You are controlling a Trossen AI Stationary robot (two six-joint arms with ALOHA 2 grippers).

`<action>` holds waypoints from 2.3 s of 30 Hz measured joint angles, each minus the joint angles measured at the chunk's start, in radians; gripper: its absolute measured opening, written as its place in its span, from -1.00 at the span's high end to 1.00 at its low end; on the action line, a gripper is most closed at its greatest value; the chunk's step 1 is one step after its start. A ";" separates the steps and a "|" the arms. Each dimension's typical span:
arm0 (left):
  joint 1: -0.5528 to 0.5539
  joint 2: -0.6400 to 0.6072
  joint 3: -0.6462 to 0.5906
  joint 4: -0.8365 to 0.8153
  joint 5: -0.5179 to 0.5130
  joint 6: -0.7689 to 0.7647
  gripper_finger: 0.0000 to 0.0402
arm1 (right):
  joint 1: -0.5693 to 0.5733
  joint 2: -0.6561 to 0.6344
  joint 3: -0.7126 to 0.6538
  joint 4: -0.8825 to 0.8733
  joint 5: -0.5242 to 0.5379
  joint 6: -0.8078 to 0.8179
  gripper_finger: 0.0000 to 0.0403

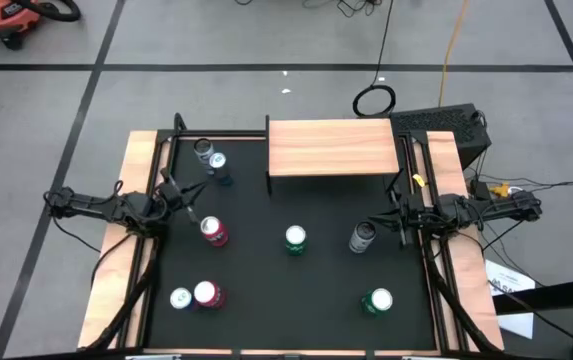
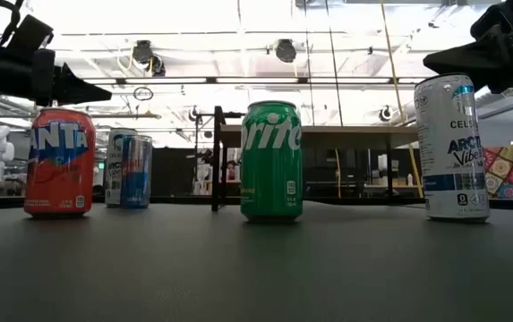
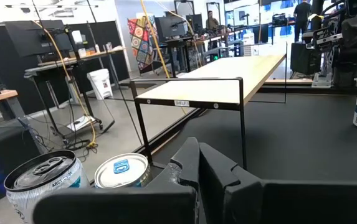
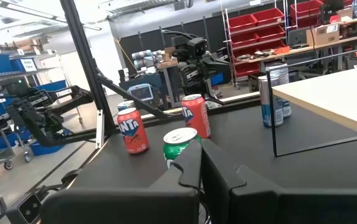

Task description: Place canned beverage on shelf

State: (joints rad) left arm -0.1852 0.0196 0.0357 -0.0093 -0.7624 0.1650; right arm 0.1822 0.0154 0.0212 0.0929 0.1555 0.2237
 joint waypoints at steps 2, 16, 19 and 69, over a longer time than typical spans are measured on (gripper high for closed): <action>0.000 0.000 0.000 0.000 0.000 0.000 0.97 | 0.000 0.000 0.000 0.000 0.000 0.000 1.00; 0.000 0.000 0.000 0.000 0.000 0.000 0.97 | 0.000 0.000 0.000 0.000 0.000 0.000 1.00; 0.000 0.000 0.000 0.000 0.000 0.000 0.97 | 0.000 0.000 0.000 0.000 0.000 0.000 1.00; 0.002 0.000 0.000 -0.001 -0.028 0.112 0.97 | 0.000 0.000 0.000 -0.011 0.107 0.488 1.00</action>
State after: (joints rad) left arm -0.1829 0.0195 0.0358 -0.0101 -0.7902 0.2773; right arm 0.1822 0.0153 0.0216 0.0824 0.2620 0.7117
